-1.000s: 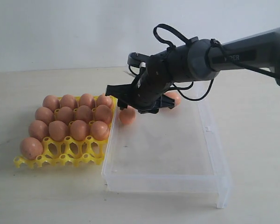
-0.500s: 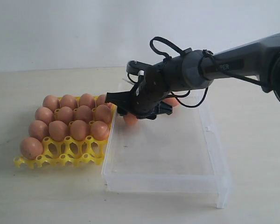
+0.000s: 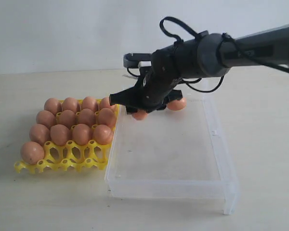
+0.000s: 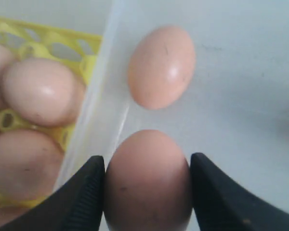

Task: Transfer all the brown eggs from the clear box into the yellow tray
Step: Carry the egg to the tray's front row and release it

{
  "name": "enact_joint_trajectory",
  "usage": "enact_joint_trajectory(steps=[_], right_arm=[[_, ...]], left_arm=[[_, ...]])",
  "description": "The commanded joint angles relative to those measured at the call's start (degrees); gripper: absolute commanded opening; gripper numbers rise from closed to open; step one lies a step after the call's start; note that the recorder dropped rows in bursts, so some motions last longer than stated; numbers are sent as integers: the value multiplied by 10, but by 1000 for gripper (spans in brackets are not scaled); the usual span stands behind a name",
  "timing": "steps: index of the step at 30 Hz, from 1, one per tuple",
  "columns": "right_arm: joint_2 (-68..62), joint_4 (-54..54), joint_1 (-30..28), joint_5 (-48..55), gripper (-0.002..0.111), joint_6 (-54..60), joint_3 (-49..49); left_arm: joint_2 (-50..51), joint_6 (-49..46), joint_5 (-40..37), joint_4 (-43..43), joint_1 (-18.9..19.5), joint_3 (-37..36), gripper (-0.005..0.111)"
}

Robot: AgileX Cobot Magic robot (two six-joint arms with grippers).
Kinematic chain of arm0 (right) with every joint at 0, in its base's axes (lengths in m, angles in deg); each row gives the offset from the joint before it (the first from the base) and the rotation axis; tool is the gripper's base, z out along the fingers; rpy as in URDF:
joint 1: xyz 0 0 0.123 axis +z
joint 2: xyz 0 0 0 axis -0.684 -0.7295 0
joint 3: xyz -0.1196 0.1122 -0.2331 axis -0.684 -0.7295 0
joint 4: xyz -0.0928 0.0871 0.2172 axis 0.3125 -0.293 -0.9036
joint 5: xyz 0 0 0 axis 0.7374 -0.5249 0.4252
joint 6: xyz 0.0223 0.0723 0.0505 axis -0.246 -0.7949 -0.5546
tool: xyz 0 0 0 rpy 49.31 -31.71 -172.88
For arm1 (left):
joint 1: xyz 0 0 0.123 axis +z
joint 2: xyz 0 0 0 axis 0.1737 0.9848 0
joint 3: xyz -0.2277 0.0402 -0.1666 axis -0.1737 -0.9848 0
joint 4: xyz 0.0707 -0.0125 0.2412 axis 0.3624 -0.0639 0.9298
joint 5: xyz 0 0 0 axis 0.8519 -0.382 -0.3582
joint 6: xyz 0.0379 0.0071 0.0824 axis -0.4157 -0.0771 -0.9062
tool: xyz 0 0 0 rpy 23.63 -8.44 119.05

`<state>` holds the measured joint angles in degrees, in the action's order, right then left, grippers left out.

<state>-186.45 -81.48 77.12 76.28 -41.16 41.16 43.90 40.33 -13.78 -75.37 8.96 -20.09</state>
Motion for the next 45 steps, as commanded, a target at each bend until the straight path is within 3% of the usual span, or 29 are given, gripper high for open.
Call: enact_joint_trajectory(steps=[1, 5, 9, 16, 32, 35, 45], right_arm=[[55, -29, 20, -33, 0, 138, 1], [63, -60, 62, -94, 0, 285, -5], [63, -108, 123, -243, 0, 365, -51], [36, -81, 179, -401, 0, 360, -117], [-23, 78, 187, -450, 1, 164, -119], [-23, 81, 187, -449, 5, 149, -119], [-41, 81, 187, -449, 43, 132, -119]], left_arm=[[-3, 3, 3, 0, -1, 2, 0], [-3, 3, 3, 0, -1, 2, 0], [-3, 3, 3, 0, -1, 2, 0], [-3, 3, 3, 0, -1, 2, 0], [-3, 3, 3, 0, -1, 2, 0], [-3, 3, 3, 0, -1, 2, 0], [-3, 3, 3, 0, -1, 2, 0]])
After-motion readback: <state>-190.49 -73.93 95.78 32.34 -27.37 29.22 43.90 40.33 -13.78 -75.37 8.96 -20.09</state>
